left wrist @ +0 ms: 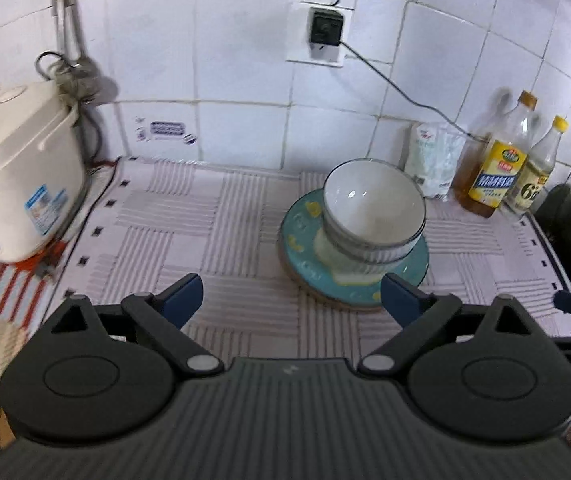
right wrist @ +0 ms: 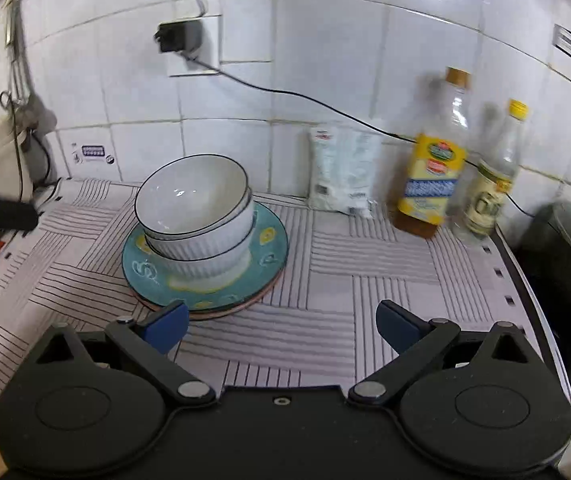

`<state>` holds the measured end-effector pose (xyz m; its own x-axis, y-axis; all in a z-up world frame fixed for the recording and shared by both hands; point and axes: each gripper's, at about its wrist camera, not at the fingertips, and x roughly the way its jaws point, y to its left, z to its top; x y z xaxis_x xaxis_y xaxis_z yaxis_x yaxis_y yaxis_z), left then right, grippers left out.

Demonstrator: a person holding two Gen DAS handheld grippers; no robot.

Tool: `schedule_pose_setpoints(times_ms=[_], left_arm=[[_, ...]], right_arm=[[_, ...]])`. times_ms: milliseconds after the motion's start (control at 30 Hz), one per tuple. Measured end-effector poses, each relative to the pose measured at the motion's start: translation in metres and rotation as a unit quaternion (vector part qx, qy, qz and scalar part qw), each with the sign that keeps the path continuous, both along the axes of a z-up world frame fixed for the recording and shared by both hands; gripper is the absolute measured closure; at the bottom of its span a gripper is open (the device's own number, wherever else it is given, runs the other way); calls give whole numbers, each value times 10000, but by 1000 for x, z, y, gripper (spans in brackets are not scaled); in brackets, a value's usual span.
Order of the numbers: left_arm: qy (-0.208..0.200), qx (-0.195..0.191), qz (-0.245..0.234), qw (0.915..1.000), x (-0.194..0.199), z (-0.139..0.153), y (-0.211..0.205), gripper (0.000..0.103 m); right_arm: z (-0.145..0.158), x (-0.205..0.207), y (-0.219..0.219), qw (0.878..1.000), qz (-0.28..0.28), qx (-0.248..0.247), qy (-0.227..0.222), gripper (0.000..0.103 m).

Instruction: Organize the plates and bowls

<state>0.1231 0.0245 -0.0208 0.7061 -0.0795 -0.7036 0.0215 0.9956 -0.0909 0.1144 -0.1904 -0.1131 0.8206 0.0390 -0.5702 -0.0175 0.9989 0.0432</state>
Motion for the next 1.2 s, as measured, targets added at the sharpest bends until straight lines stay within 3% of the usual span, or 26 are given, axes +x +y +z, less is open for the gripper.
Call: schedule_pose_setpoints(times_ms=[100,300,433,767,1200], left_arm=[[60,56,55,10000,-16,7,2,7],[67,226,22,9997,-45,20,1,7],[109,284,55,9995,-56,24,0,7],[230,334,27,9992,-79,25,-3,5],[278,540,93,9981,-97,26,0,5]], right_arm=[[10,-16,-6,9997,-145,204,45,1],[21,-45,-3,9993,-258,166,191,1],[27,-61,0,9975,-648,25,295,1],[37,-95,7,9975,-621,0,340,1],[48,-112,20,9985,-534,-109,53,1]])
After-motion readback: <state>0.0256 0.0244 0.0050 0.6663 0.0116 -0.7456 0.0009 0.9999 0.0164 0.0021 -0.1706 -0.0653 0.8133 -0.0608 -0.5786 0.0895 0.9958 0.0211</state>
